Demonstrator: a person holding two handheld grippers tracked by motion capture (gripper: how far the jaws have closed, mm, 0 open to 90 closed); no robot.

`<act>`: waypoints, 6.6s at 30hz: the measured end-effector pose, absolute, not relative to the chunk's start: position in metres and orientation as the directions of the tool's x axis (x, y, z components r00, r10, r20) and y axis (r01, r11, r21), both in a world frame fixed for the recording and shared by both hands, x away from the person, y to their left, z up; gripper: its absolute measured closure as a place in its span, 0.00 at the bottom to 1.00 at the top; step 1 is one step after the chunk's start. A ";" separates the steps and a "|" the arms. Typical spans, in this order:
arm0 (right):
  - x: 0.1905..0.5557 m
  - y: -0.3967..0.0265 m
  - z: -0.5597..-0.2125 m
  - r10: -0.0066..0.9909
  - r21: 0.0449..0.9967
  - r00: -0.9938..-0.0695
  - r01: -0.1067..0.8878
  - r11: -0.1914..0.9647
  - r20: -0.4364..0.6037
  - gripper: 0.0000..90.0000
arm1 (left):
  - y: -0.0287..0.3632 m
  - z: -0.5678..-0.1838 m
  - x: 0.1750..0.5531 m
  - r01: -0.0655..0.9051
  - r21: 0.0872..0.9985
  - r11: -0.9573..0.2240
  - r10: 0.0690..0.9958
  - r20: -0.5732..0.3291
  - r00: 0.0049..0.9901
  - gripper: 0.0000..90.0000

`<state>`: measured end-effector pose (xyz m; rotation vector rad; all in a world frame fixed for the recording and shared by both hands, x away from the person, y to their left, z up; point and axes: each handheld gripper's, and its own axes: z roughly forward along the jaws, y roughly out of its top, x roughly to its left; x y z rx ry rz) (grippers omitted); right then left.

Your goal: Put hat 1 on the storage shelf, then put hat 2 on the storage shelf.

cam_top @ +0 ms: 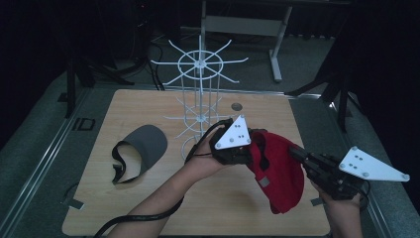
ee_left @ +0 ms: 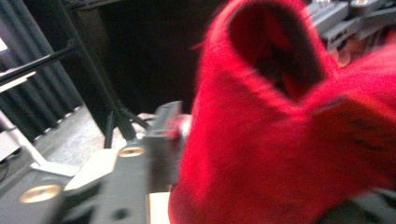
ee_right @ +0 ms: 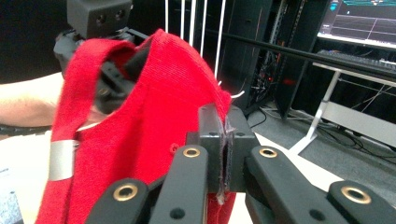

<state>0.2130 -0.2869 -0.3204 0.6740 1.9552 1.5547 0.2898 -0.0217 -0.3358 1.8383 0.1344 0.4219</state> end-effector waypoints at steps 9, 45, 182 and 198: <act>0.218 -0.296 -0.314 0.727 0.982 -0.680 0.056 0.178 -0.093 0.98 | -0.002 -0.347 0.286 -0.088 0.936 -0.341 0.358 0.216 0.908 0.45; 0.281 -0.265 -0.226 0.796 0.992 -0.596 -0.008 0.129 -0.108 0.98 | 0.074 -0.478 0.241 0.240 0.898 -0.367 0.558 0.006 0.830 0.05; 0.278 -0.377 -0.553 0.983 0.876 -0.184 0.472 0.105 -0.019 0.18 | 0.299 -0.531 0.201 0.485 0.858 -0.173 0.905 -0.057 0.423 0.08; 0.278 -0.378 -0.553 0.983 0.876 -0.182 0.475 0.088 0.000 0.18 | 0.307 -0.558 0.232 0.543 0.782 -0.306 0.902 0.055 0.429 0.32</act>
